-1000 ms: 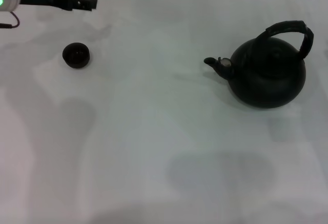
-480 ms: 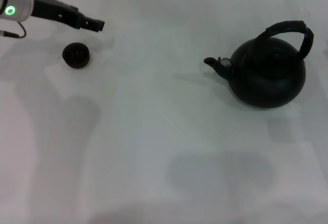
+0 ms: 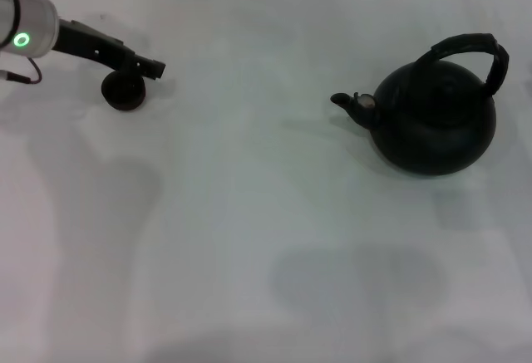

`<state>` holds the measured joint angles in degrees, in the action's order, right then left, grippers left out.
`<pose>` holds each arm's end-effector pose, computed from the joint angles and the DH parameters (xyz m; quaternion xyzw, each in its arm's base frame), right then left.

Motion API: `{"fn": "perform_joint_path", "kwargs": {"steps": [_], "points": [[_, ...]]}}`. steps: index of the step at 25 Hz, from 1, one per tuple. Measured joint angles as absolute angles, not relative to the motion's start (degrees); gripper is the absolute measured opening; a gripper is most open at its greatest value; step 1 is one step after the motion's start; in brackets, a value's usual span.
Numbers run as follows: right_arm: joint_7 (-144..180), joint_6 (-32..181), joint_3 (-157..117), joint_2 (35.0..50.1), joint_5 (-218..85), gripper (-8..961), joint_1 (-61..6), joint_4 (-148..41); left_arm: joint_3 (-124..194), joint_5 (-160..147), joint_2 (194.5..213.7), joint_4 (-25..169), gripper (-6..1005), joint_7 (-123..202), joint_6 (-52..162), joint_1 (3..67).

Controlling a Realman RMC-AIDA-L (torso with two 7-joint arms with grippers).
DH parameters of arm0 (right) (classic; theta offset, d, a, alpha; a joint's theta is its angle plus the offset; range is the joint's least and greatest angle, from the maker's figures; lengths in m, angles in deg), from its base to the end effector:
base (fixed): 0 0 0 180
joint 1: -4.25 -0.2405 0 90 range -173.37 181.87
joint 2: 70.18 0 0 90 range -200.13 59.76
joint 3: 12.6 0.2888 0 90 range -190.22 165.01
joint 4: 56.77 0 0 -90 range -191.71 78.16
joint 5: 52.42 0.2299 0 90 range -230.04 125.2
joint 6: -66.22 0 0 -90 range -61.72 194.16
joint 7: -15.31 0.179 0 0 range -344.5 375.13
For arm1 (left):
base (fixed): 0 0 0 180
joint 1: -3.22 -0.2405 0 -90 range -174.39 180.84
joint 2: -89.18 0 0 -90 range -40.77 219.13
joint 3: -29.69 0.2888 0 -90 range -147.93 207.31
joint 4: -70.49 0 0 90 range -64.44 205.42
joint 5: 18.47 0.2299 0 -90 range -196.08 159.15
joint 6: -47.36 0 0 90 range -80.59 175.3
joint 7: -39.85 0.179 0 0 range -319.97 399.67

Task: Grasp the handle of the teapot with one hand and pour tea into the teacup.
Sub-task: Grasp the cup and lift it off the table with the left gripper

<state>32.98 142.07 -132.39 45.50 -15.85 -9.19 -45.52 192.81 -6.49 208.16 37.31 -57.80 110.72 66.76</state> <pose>0.4123 0.3210 0.0066 -0.6388 0.2583 0.3453 0.6372 -0.2916 0.4893 -0.0427 -0.8965 -0.3609 0.0390 0.2539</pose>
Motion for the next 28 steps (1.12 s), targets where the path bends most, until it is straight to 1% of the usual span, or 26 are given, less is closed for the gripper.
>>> {"fn": "perform_joint_path", "kwargs": {"steps": [28], "points": [[32.98, 142.07, -132.94, 45.57, -15.95, 874, -9.02, -45.62, 192.82, -2.3, 208.14, 38.21, 887, -60.66, 109.79, 66.17]]}}
